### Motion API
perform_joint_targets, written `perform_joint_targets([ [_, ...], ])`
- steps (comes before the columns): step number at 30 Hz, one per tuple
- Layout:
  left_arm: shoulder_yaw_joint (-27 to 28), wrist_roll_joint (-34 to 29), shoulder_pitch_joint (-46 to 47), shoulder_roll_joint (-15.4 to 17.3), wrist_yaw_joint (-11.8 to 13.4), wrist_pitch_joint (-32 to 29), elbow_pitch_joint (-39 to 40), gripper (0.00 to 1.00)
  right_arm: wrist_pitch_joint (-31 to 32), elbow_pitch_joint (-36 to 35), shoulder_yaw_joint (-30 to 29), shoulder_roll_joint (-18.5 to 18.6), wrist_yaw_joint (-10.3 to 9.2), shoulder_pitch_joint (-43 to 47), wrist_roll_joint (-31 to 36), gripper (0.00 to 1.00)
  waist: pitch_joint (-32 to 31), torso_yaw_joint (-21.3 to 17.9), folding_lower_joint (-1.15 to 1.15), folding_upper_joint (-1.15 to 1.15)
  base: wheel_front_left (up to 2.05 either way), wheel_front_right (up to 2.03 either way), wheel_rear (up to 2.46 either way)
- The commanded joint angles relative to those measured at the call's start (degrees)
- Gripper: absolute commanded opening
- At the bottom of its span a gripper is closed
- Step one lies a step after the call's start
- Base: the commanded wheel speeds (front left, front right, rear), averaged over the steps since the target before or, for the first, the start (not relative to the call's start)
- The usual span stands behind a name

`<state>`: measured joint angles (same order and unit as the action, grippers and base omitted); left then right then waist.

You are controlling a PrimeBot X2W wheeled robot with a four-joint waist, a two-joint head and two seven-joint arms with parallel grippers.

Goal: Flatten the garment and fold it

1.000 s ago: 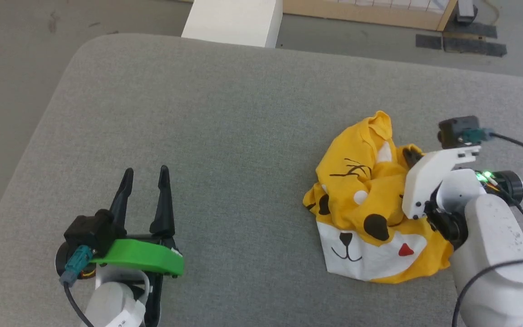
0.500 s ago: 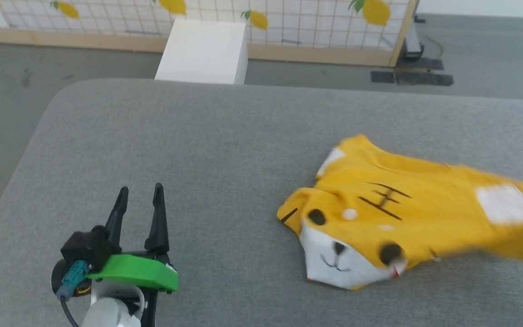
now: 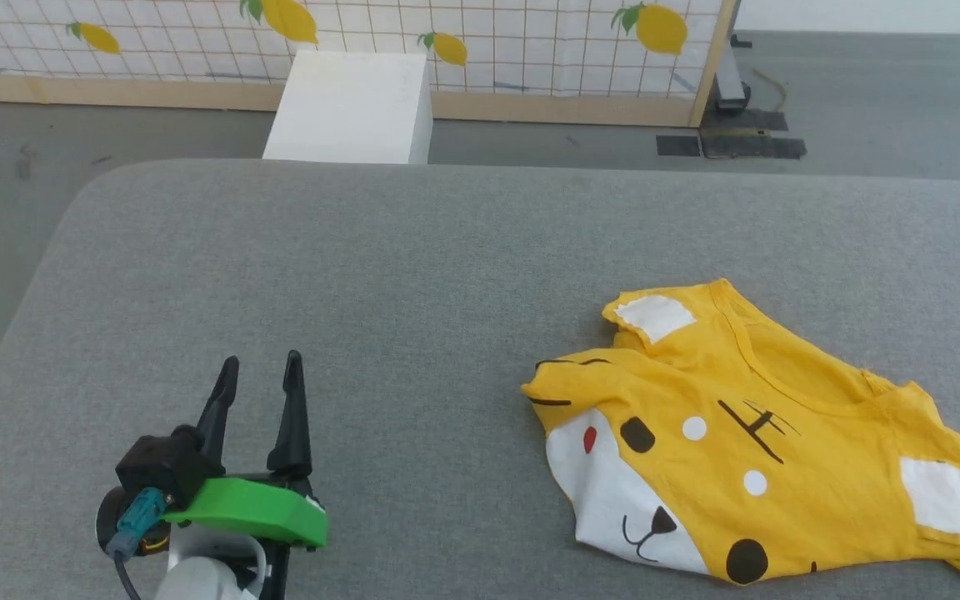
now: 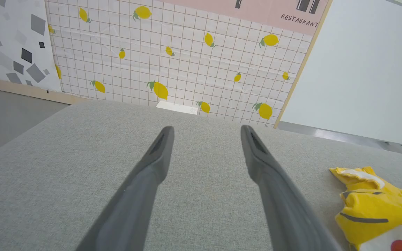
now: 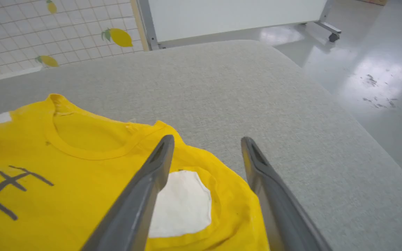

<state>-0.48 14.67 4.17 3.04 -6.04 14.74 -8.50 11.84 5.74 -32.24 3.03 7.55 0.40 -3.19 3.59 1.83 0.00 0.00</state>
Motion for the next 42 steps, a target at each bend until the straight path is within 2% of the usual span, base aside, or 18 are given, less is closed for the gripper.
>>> perform_joint_targets([
  [1,0.1,-0.6,0.6,-0.2,-0.3,0.3,-0.1,1.0,-2.8,-0.8,3.5,-0.1,-0.06,0.7,-0.5,1.0,0.5,-0.6,0.0,0.0,0.0,0.0,0.0],
  [4,0.1,-0.5,1.3,-0.2,-0.1,0.3,0.1,1.0,-7.2,-1.6,11.7,-0.1,-0.06,0.6,-1.9,1.0,1.1,-1.3,0.0,0.0,0.0,0.0,0.0],
  [7,0.1,-0.6,1.8,-0.2,-0.1,0.3,0.2,1.0,-9.1,-2.6,19.2,-0.1,-0.06,-1.7,-2.3,1.0,1.7,-1.6,0.0,0.0,0.0,0.0,0.0],
  [11,0.0,-0.7,2.6,-0.2,-0.2,0.3,0.2,1.0,-6.8,-1.8,27.2,-0.1,-0.06,-6.5,-1.8,1.0,2.4,-1.3,0.0,0.0,0.0,0.0,0.0],
  [14,-0.8,-0.6,3.4,-0.2,-0.3,0.3,0.1,1.0,-1.7,1.1,32.8,-0.1,-0.06,-11.4,-1.1,1.0,3.3,-0.1,0.0,0.0,0.0,0.0,0.0],
  [23,-2.9,0.5,5.9,-0.2,0.1,0.3,0.3,1.0,15.7,14.8,39.7,-0.1,-0.06,-25.1,1.0,1.0,7.8,4.2,0.0,0.0,0.0,0.0,0.0],
  [29,-4.2,1.4,7.5,-0.2,0.7,0.3,0.8,1.0,23.7,23.8,39.1,-0.1,-0.06,-30.9,5.8,1.0,10.7,6.9,0.0,0.0,0.0,0.0,0.0],
  [30,-4.3,1.6,7.6,-0.2,0.8,0.3,0.8,1.0,24.9,25.3,38.4,-0.1,-0.06,-31.5,6.9,0.89,10.9,7.4,0.0,0.0,0.0,0.0,0.0],
  [31,-4.4,1.7,7.7,-0.2,0.8,0.3,0.7,1.0,25.9,26.5,37.7,-0.1,-0.06,-31.8,7.6,0.49,11.0,7.6,0.0,0.0,0.0,0.0,0.0],
  [32,-4.6,1.8,7.8,-0.2,0.9,0.3,0.7,1.0,26.8,28.0,36.5,-0.1,-0.06,-32.1,7.8,0.34,11.0,8.0,0.0,0.0,0.0,0.0,0.0],
  [33,-4.8,1.8,7.8,-0.2,0.9,0.3,0.5,1.0,27.1,29.0,36.1,-0.1,-0.06,-32.4,8.2,0.0,10.9,8.3,0.0,0.0,0.0,0.0,0.0],
  [37,-4.8,2.1,7.5,-0.2,1.1,0.3,0.0,1.0,23.4,29.0,38.7,-0.1,-0.06,-32.9,4.3,0.0,10.0,8.8,0.0,0.0,0.0,0.0,0.0],
  [42,-4.3,1.7,6.9,-0.2,0.8,0.3,-1.0,1.0,16.1,24.7,50.7,-0.1,-0.06,-32.7,-4.9,0.0,7.7,8.7,0.0,0.0,0.0,0.0,0.0],
])
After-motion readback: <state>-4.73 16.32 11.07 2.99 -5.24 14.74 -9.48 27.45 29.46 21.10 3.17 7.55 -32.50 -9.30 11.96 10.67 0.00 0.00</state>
